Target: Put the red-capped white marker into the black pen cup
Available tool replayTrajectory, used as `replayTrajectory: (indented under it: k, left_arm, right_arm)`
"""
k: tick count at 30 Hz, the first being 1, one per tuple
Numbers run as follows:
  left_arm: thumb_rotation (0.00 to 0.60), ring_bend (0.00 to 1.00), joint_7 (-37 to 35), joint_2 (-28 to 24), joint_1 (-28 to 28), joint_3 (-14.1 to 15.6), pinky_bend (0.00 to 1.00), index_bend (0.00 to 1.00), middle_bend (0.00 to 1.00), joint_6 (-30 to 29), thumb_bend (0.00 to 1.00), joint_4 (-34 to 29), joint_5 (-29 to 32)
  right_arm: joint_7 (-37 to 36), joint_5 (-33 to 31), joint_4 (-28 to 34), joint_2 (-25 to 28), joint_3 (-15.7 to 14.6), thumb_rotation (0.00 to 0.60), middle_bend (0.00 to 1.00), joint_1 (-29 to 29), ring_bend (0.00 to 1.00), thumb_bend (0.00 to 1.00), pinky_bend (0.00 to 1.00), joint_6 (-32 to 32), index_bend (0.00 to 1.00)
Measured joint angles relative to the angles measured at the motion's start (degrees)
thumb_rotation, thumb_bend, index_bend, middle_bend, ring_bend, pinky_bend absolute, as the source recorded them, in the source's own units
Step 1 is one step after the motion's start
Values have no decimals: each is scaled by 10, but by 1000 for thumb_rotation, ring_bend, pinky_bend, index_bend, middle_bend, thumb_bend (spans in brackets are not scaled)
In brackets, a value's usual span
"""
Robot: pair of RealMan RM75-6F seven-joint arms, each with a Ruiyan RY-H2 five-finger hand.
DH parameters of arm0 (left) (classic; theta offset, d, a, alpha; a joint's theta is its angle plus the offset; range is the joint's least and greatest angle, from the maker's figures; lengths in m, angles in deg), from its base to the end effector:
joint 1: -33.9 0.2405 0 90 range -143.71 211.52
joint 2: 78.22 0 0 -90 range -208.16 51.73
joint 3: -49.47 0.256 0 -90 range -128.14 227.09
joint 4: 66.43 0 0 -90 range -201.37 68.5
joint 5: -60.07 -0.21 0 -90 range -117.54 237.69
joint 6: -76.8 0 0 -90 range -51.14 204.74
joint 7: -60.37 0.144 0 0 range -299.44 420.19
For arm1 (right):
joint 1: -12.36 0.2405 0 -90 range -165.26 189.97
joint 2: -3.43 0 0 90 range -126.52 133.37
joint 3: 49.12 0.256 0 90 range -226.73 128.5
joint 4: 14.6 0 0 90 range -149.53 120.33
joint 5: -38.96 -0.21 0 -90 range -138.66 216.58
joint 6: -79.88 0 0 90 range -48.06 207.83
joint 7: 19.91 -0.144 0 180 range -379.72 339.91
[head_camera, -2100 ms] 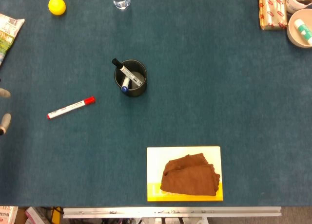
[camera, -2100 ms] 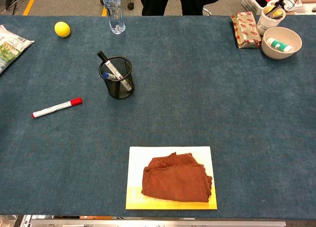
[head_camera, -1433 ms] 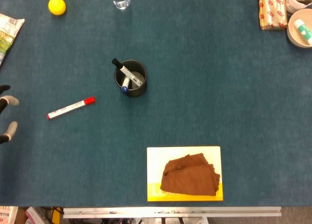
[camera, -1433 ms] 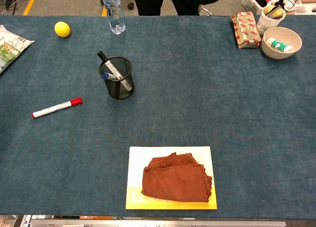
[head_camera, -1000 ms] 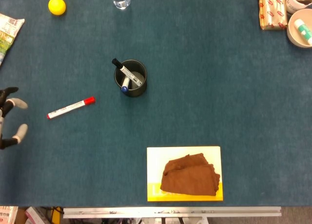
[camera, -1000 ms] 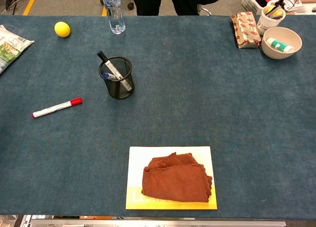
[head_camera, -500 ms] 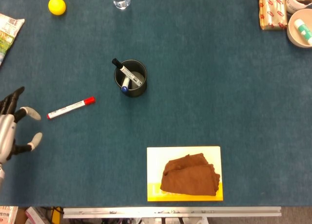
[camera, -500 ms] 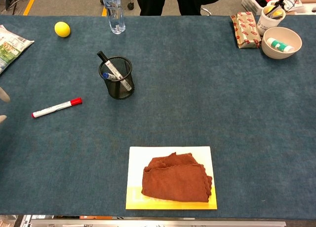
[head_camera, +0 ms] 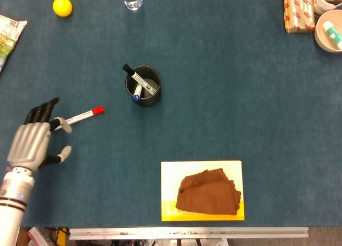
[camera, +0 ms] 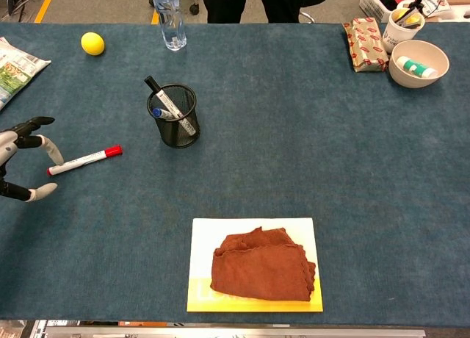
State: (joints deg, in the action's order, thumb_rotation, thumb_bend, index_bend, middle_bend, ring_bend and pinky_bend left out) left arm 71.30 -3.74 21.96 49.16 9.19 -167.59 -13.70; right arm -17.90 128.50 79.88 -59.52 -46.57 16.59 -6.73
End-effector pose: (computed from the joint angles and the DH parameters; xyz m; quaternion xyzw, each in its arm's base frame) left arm -0.2704 0.1893 0.0484 -0.6283 -0.5320 -0.3209 0.4683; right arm -0.2978 -0.1757 0.1615 0.6104 -0.3651 0.3986 0.5789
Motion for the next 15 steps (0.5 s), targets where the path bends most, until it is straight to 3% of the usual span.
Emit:
replayTrajectory:
  k: [15]
  left_arm:
    - [600,0,51,50,-29,-26,58,423,0,-3,236,25,33]
  right_arm:
    - [5,-2,5,2,-3,600,192,-1,92,0,197,5,223]
